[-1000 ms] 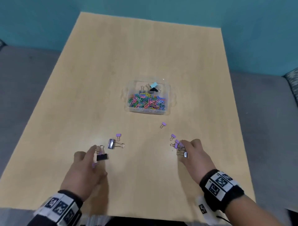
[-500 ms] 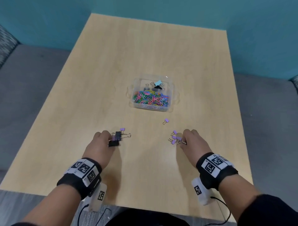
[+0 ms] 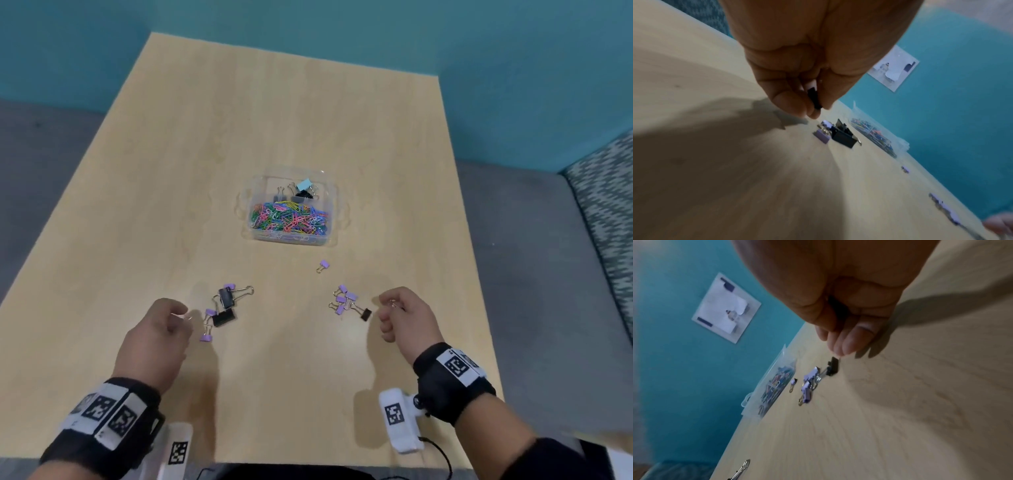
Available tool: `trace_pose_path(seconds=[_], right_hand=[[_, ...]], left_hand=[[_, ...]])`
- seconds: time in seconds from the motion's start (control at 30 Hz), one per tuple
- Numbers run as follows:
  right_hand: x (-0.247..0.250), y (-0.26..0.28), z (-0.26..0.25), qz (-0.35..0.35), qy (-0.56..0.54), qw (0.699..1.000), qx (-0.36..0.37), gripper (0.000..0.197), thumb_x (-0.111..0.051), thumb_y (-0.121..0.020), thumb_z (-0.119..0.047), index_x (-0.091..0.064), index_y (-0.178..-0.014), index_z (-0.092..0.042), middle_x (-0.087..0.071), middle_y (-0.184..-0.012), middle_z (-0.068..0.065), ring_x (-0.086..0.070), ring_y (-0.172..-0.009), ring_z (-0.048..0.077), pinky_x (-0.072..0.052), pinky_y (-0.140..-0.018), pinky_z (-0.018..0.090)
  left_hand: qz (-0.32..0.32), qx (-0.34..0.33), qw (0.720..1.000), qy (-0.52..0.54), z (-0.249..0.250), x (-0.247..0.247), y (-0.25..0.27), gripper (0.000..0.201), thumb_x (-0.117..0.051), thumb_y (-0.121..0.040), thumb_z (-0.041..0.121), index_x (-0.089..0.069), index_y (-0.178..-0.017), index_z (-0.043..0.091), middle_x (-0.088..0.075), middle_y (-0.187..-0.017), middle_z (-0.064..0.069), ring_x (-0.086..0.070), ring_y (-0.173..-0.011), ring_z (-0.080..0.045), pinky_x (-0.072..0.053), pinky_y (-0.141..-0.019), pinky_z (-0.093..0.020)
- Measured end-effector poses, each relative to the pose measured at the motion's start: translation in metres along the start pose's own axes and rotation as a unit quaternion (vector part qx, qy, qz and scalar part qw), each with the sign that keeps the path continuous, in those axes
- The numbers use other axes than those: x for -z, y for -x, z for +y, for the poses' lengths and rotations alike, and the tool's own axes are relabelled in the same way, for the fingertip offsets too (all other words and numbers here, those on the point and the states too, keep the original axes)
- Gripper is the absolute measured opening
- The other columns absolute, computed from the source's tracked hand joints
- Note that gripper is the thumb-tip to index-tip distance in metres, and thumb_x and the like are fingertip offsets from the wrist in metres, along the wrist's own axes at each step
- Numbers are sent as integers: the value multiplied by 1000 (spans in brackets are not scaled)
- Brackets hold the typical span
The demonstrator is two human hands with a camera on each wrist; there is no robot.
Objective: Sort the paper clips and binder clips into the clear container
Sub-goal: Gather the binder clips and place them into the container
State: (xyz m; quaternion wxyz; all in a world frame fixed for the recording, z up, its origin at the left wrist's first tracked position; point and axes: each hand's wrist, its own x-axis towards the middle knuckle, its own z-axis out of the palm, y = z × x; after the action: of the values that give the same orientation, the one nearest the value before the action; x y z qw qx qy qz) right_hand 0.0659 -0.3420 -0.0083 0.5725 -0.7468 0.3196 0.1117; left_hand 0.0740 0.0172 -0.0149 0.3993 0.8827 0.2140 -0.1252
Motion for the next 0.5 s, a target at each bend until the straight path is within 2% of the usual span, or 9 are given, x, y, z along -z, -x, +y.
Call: trace_pose_path(seconds=[0.03, 0.07, 0.1, 0.13, 0.17, 0.2, 0.27, 0.37, 0.5], right_hand=[[0, 1, 2, 0, 57, 998, 24, 32, -37, -87, -3, -59, -84, -28, -56, -72, -1, -46, -56, 18, -41, -54, 31], [-2, 2, 2, -16, 162, 985, 66, 23, -41, -90, -13, -55, -86, -30, -57, -73, -8, -49, -59, 16, -43, -58, 30], [-5, 3, 0, -45, 279, 954, 104, 10, -44, -92, -24, -51, -89, -31, -56, -78, -11, -52, -64, 13, -44, -61, 31], [-10, 4, -1, -65, 385, 911, 132, 7, -47, -92, -36, -47, -93, -30, -54, -82, -11, -52, -71, 13, -44, -62, 33], [-15, 3, -1, -78, 457, 873, 155, 19, -50, -90, -45, -43, -95, -28, -51, -85, -10, -51, -76, 14, -44, -63, 34], [-19, 2, -3, -90, 491, 851, 163, 25, -52, -89, -48, -40, -97, -27, -48, -86, -9, -49, -79, 16, -43, -64, 35], [-25, -1, -10, -97, 511, 838, 168, 23, -50, -92, -41, -33, -93, -26, -45, -84, -6, -47, -77, 19, -45, -65, 37], [-27, -7, -19, -120, 514, 834, 158, 15, -43, -96, -31, -31, -91, -23, -50, -75, -2, -50, -64, 19, -42, -56, 34], [-25, -11, -31, -119, 525, 831, 140, 9, -42, -88, -26, -35, -91, -21, -55, -68, 1, -52, -58, 21, -37, -49, 31]], left_hand=[[5, 20, 998, 66, -3, 0, 1, 19, -51, -89, 8, -55, -82, 25, -63, -76, -8, -64, -63, -28, -55, -63, -44], [14, 40, 993, 114, -5, 0, 3, 24, -49, -89, 3, -56, -81, 25, -62, -80, -13, -65, -65, -31, -56, -66, -49], [18, 61, 988, 142, -8, -1, 4, 27, -47, -88, -1, -56, -79, 23, -61, -84, -18, -64, -65, -32, -56, -67, -51], [22, 77, 984, 158, -9, -2, 4, 27, -46, -87, -3, -54, -79, 21, -61, -85, -22, -62, -63, -32, -55, -66, -49], [24, 86, 983, 163, -8, -4, 5, 26, -45, -86, -3, -53, -80, 20, -62, -86, -22, -59, -63, -30, -53, -64, -47], [25, 80, 986, 142, -7, -6, 7, 22, -47, -86, 0, -52, -83, 21, -64, -85, -19, -58, -64, -29, -51, -65, -46], [3, 31, 999, 35, 2, -10, 12, 9, -57, -87, 19, -51, -90, 24, -64, -82, -7, -58, -69, -21, -46, -65, -39], [-54, -41, 988, -136, 14, -18, 15, 32, -65, -79, 44, -43, -97, 31, -55, -85, 7, -56, -74, -13, -40, -63, -32], [-59, -96, 961, -251, 20, -28, 7, 22, -56, -88, 38, -39, -89, 23, -46, -86, 1, -50, -70, -23, -38, -61, -35]])
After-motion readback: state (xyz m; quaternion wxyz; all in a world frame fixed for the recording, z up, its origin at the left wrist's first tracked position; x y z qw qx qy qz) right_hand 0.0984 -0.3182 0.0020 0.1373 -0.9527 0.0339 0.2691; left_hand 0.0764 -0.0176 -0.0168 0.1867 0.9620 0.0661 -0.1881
